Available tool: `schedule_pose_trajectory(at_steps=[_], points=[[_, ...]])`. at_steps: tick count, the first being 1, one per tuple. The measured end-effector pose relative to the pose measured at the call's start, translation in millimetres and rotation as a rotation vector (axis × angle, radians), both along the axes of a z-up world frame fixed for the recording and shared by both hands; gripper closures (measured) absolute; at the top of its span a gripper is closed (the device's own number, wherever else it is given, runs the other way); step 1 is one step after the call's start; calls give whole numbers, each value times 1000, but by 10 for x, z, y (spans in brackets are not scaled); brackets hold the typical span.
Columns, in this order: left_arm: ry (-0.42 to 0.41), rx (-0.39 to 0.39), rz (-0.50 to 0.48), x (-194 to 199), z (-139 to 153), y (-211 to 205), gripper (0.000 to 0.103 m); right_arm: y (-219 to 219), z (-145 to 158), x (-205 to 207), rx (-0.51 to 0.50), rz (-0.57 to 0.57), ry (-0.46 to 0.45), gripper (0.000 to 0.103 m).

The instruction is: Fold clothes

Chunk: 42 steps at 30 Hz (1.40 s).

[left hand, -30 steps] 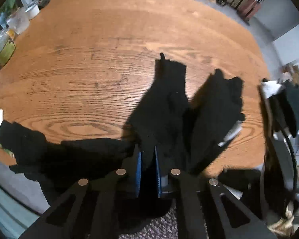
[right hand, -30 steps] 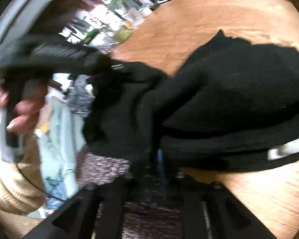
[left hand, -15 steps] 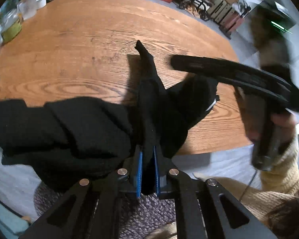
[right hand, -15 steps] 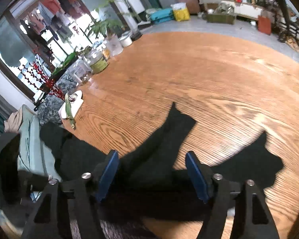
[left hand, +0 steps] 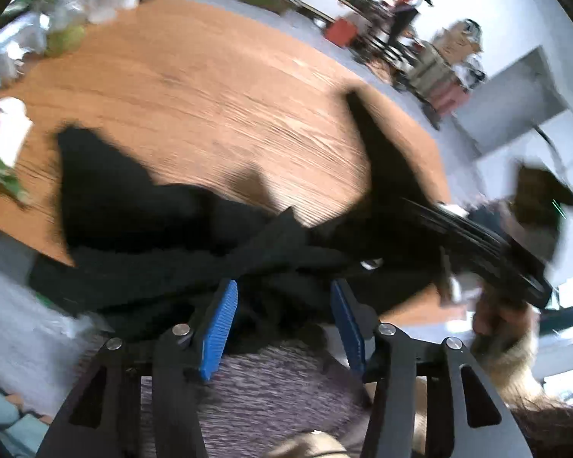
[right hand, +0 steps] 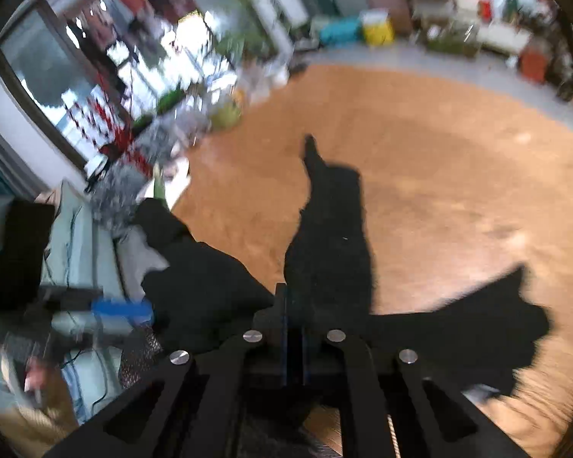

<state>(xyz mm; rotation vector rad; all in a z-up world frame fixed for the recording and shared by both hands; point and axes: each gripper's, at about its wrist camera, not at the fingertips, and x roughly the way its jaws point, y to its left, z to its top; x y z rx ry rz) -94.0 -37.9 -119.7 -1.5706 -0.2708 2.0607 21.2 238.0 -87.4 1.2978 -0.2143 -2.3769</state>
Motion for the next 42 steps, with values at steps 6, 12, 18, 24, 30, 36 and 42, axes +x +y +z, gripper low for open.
schedule_pose_trajectory(at_steps=[6,12,18,24,30,36,42], points=[[-148,61,124,-396,-325,-97,50,414,-228,610,40,-98,-114,90],[-168,20,202,-535,-444,34,50,593,-620,460,22,-198,-220,53],[-144,-58,247,-666,-478,61,50,839,-241,90,64,-245,-43,20],[-213,-140,401,-982,-757,-66,50,1168,-569,-522,173,-297,-159,17],[-311,-125,400,-1289,-1118,30,50,1149,-942,-784,114,-232,-206,17],[-227,-193,370,-1372,-1156,299,76,956,-1096,-783,95,-181,-158,69],[-13,-207,354,-1655,-1011,689,92,1397,-891,-950,101,-333,-64,92]])
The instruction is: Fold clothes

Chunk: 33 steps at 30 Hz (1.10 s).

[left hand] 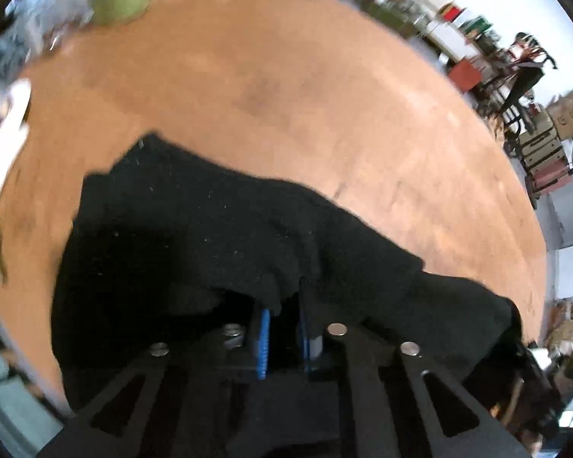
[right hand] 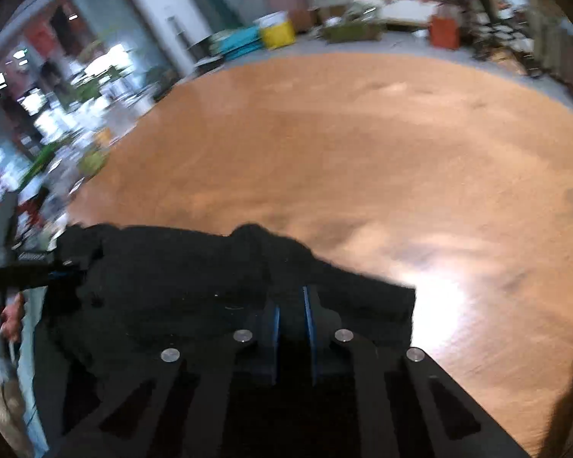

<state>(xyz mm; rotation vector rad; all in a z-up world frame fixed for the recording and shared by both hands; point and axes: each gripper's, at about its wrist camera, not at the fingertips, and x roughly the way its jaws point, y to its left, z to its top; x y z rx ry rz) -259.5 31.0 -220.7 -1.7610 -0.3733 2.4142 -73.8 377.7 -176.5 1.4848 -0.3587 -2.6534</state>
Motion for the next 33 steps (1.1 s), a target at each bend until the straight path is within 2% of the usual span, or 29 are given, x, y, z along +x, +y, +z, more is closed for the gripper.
schedule_pose_trajectory(at_steps=[4,6,8,9,10,11,12,13,14,15,16,18,19,21,24,29,33], points=[[51,31,-50,-404,116,487,94,364,265,-169,72,-142,73,96],[104,63,-39,-573,265,650,94,578,469,-212,126,-236,131,98],[116,109,36,-736,400,679,94,792,641,-253,164,-322,168,94],[107,136,81,-823,453,661,93,898,660,-273,152,-347,143,85],[71,162,104,-858,465,624,89,985,672,-265,123,-363,116,60],[26,209,99,-874,478,554,86,1042,671,-216,69,-363,90,56],[-18,255,93,-885,491,486,73,1074,672,-158,23,-351,72,56],[-42,288,68,-819,493,421,55,1054,668,-65,-4,-314,66,51],[-50,286,43,-706,489,342,49,1013,653,59,-26,-269,56,46],[-56,282,18,-594,486,269,44,962,615,196,-40,-229,39,36],[-51,256,-5,-477,500,261,44,895,544,354,-43,-194,8,31],[-43,167,-55,-238,520,140,44,761,403,646,-51,-135,-49,32],[-43,128,-76,-44,506,-45,44,695,329,754,-67,-122,-73,32],[-48,91,-103,163,450,-147,44,573,169,975,-121,-94,-119,33],[-70,59,-129,505,343,-277,44,424,25,1208,-211,-76,-139,32],[-114,144,-120,899,204,-411,44,224,-75,1269,-393,-80,-139,32],[-115,196,-89,1128,175,-573,44,186,-64,1158,-395,-148,-107,30]])
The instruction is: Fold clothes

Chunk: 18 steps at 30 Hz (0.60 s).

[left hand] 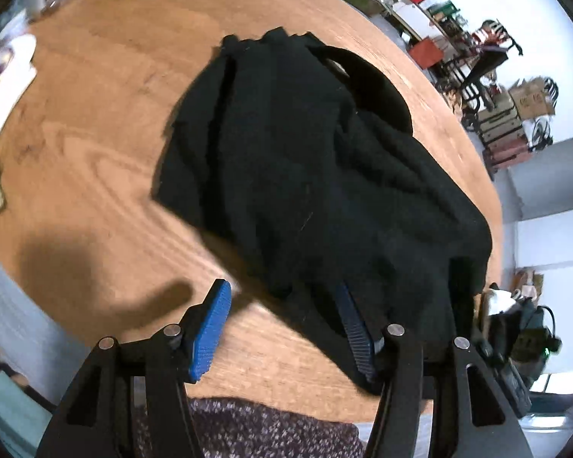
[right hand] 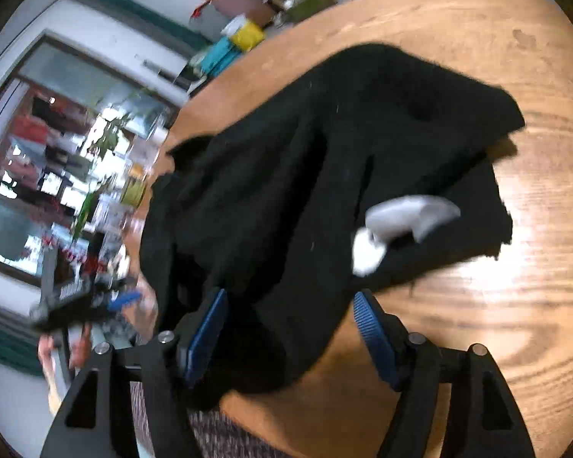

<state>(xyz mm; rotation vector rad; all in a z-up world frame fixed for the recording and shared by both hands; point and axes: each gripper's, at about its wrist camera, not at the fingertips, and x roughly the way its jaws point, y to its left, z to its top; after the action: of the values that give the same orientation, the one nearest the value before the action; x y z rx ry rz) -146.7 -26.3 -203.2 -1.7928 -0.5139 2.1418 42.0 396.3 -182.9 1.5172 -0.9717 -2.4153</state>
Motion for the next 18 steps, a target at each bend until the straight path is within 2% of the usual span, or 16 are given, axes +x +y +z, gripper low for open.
schedule_pose_trajectory(at_steps=[2,4,6,7,8,10,14,18], points=[[-7,9,7,21,-24,-23,44,-9,-18,-111,0,-6,-10,33],[-7,9,14,64,-32,-51,44,-82,-65,-201,-8,25,-31,49],[-5,16,13,71,-16,-115,44,-132,-74,-133,12,71,-46,58],[-6,23,15,32,-39,-90,44,-210,-73,-169,29,100,-43,69],[-9,30,15,29,-49,-89,44,-280,-66,-187,41,128,-40,74],[-20,32,9,-12,-98,-26,44,-396,-40,-185,43,180,-35,91],[-46,34,-26,-51,-165,97,44,-529,124,-231,64,210,6,96],[-67,61,-36,-87,-210,199,44,-619,532,-338,110,246,100,97]])
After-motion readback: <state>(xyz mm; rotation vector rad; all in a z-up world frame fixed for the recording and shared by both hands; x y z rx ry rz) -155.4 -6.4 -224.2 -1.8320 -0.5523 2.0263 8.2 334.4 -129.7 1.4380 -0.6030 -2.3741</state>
